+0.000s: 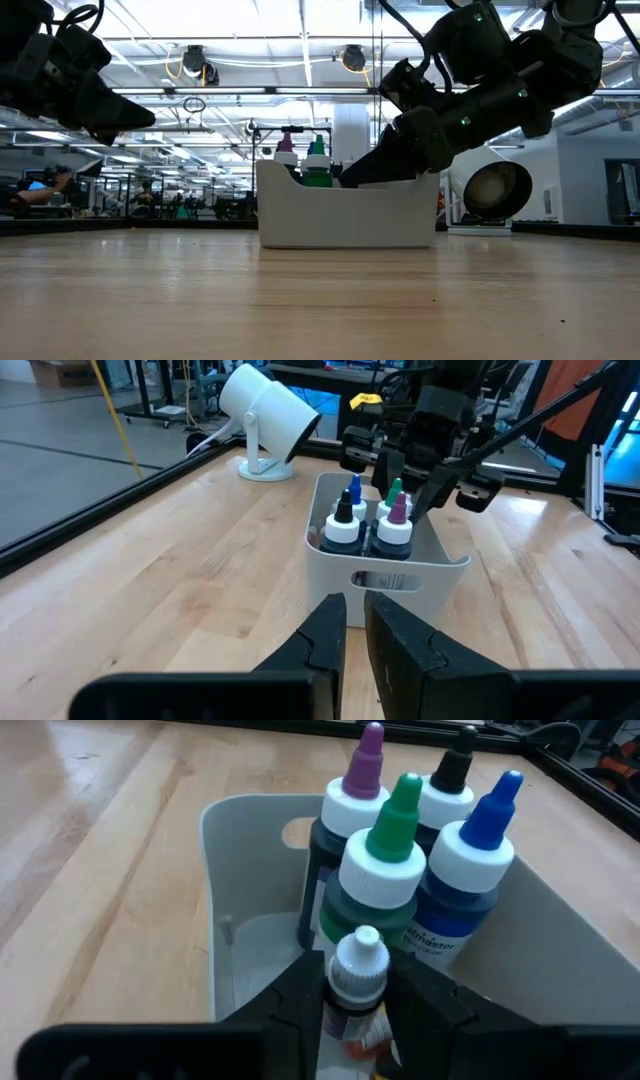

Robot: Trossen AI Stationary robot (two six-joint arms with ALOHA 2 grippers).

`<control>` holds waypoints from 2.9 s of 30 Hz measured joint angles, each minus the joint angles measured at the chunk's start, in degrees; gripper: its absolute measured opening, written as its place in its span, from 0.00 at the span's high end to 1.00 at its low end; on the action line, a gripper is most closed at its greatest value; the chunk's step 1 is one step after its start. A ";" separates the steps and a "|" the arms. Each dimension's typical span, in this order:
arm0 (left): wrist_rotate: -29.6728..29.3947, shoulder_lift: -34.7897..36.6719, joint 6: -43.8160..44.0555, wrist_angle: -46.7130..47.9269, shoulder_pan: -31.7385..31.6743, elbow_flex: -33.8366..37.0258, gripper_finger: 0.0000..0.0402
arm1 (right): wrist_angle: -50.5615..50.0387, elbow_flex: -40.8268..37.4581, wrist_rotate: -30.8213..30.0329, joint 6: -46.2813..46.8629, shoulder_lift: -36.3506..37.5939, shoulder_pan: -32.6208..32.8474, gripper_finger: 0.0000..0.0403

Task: Pick & Place food coloring
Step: Put the small purple food coloring bottle into the white bin, then return to Home Position

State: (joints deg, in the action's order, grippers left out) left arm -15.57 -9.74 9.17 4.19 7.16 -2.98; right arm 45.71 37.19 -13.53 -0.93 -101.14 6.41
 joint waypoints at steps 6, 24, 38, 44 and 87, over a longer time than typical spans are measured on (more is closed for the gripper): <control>0.00 0.00 0.16 0.00 0.00 0.00 0.88 | 0.00 0.00 -0.07 0.05 0.00 -0.33 0.73; 0.58 -1.68 4.83 -0.74 0.00 0.10 0.88 | -10.96 -0.17 3.21 -11.50 17.60 3.38 0.79; -3.50 -3.47 -7.19 -13.90 3.58 2.47 0.91 | -23.82 -11.22 15.29 -5.46 46.51 -8.37 0.99; -4.82 -3.49 -7.75 -14.17 4.82 2.47 0.98 | -15.77 -23.10 15.04 -2.70 56.09 -8.25 1.00; -30.15 0.55 -21.01 -12.58 18.62 2.29 0.99 | -31.51 -36.30 24.30 0.70 95.91 -16.83 1.00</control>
State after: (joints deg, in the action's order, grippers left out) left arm -45.73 -9.19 -11.84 -8.40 25.77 -0.69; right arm 14.20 0.89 10.77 -0.23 -5.23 -10.41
